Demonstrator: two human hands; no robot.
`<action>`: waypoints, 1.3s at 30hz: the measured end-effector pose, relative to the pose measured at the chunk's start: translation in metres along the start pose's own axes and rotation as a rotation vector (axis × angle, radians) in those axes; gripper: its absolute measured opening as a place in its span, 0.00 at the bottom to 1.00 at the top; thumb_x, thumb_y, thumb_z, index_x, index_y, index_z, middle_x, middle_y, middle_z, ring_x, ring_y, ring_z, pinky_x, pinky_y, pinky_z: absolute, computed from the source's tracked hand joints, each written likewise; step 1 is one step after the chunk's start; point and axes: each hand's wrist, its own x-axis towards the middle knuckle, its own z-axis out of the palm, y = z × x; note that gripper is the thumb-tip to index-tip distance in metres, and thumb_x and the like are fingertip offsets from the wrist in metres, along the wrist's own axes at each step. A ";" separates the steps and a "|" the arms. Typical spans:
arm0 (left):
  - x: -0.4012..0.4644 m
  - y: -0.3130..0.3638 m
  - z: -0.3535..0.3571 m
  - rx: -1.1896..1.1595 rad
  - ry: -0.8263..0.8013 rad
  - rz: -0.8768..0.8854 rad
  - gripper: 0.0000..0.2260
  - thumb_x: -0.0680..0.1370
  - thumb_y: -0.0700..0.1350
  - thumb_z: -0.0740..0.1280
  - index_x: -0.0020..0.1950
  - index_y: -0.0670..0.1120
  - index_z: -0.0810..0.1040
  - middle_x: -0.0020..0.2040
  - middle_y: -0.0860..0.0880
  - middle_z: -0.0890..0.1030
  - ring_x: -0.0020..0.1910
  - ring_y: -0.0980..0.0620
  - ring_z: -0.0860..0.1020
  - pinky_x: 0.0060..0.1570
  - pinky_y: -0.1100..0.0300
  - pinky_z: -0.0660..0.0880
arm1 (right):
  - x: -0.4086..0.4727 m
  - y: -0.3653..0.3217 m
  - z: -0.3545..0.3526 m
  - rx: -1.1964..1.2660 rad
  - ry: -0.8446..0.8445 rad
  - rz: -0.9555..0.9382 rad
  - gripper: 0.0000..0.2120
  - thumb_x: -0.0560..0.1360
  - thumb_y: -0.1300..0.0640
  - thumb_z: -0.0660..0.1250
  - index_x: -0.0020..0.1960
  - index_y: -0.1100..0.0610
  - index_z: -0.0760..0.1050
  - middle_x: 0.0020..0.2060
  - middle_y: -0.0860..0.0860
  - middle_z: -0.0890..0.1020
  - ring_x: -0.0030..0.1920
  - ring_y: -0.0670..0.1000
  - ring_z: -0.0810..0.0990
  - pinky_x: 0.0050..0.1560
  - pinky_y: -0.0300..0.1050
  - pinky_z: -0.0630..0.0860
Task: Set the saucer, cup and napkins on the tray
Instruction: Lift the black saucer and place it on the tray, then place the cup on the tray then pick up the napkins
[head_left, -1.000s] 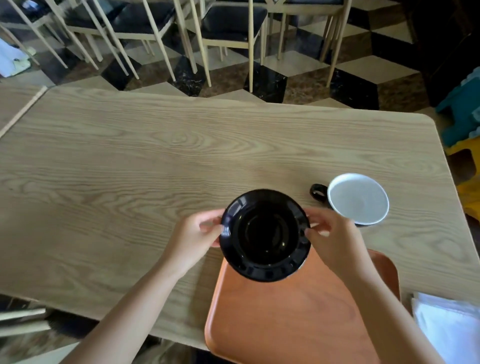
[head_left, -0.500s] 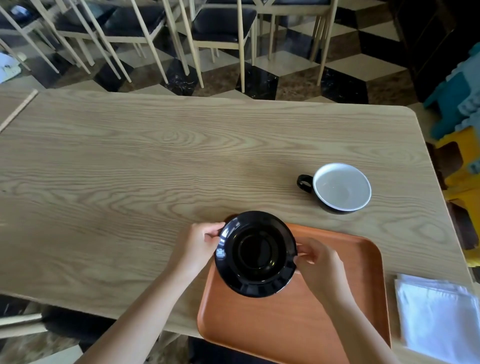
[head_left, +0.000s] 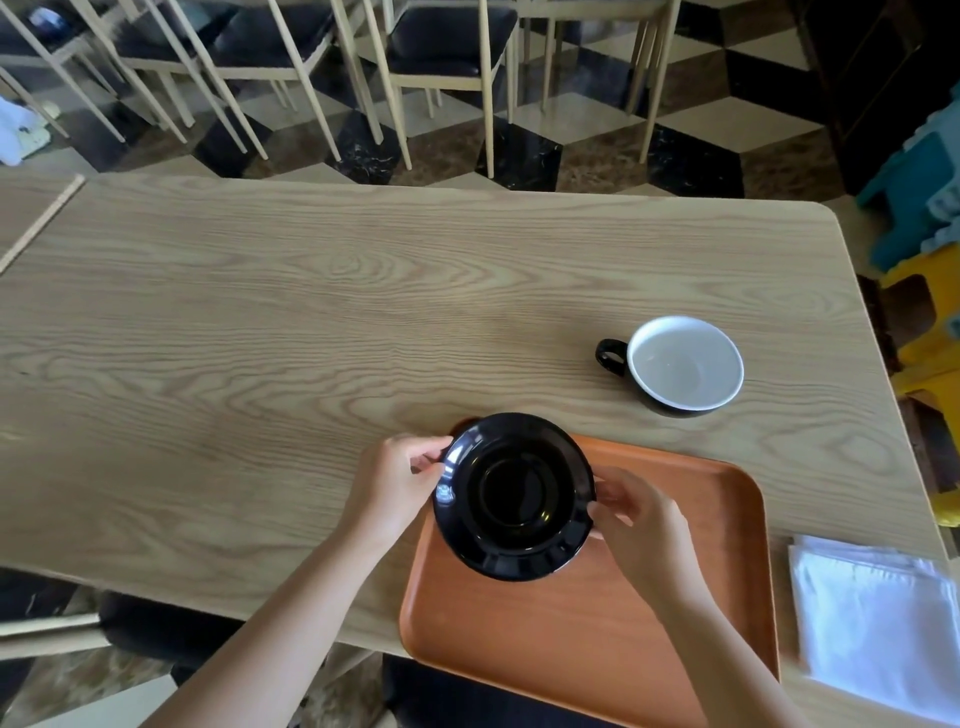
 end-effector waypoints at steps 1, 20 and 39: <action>0.001 -0.001 -0.001 0.002 -0.013 -0.006 0.14 0.71 0.35 0.69 0.54 0.47 0.82 0.42 0.54 0.81 0.42 0.56 0.79 0.39 0.78 0.68 | 0.001 -0.001 -0.001 -0.006 -0.010 0.003 0.20 0.68 0.68 0.66 0.48 0.44 0.78 0.40 0.42 0.83 0.43 0.38 0.79 0.43 0.27 0.73; 0.061 0.117 0.073 0.562 -0.048 0.798 0.28 0.71 0.48 0.70 0.70 0.45 0.67 0.72 0.39 0.65 0.69 0.41 0.66 0.61 0.46 0.71 | 0.070 0.022 -0.107 -0.780 0.260 -0.609 0.19 0.68 0.55 0.72 0.58 0.57 0.78 0.62 0.56 0.77 0.63 0.62 0.73 0.55 0.58 0.77; 0.061 0.114 0.094 0.353 -0.061 0.825 0.18 0.64 0.45 0.78 0.50 0.41 0.81 0.50 0.39 0.80 0.46 0.39 0.79 0.45 0.47 0.79 | 0.060 0.030 -0.123 -0.653 0.336 -0.794 0.08 0.66 0.56 0.71 0.43 0.60 0.81 0.50 0.53 0.84 0.53 0.57 0.81 0.42 0.48 0.80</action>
